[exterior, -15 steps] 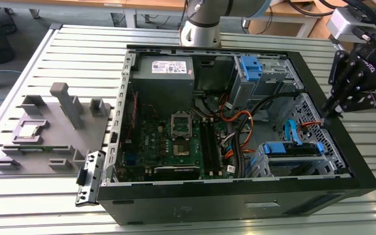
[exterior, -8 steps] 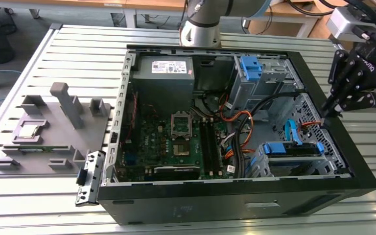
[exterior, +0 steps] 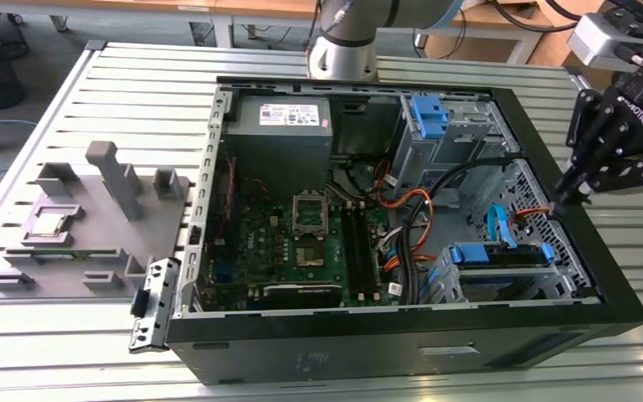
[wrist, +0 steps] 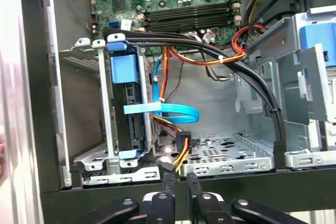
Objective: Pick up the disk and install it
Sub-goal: 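Insert the second disk wire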
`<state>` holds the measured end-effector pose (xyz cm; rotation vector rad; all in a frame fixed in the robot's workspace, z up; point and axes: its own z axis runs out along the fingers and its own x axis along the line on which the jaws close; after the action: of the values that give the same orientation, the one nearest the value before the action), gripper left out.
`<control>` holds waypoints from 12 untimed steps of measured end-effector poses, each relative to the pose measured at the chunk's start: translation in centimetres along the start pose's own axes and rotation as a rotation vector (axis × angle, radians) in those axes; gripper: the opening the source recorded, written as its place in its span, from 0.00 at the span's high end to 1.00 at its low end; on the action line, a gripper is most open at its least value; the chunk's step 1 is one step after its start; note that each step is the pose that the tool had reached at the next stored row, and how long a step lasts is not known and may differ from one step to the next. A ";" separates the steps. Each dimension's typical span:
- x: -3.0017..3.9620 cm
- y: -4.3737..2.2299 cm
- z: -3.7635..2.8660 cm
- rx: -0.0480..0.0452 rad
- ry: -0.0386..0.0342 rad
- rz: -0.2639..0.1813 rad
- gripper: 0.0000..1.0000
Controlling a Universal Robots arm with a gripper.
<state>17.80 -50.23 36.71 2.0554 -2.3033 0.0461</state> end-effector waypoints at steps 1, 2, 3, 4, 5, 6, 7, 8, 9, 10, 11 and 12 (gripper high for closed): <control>-0.01 -0.03 0.07 -0.0018 0.0057 0.000 0.76; -0.02 -0.06 0.20 -0.0037 0.0085 0.000 0.76; -0.03 -0.07 0.31 -0.0059 0.0112 0.000 0.76; -0.05 -0.08 0.41 -0.0084 0.0134 0.000 0.76; -0.06 -0.09 0.52 -0.0113 0.0154 0.000 0.76; -0.08 -0.09 0.62 -0.0142 0.0172 -0.001 0.76; -0.09 -0.10 0.69 -0.0173 0.0204 -0.001 0.76; -0.11 -0.10 0.76 -0.0204 0.0249 -0.001 0.76; -0.12 -0.11 0.81 -0.0236 0.0303 -0.001 0.76; -0.14 -0.12 0.85 -0.0267 0.0365 -0.001 0.76; -0.16 -0.14 0.88 -0.0286 0.0397 -0.001 0.76; -0.18 -0.18 0.90 -0.0313 0.0429 -0.001 0.76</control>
<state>17.98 -50.13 35.80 2.0208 -2.2632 0.0531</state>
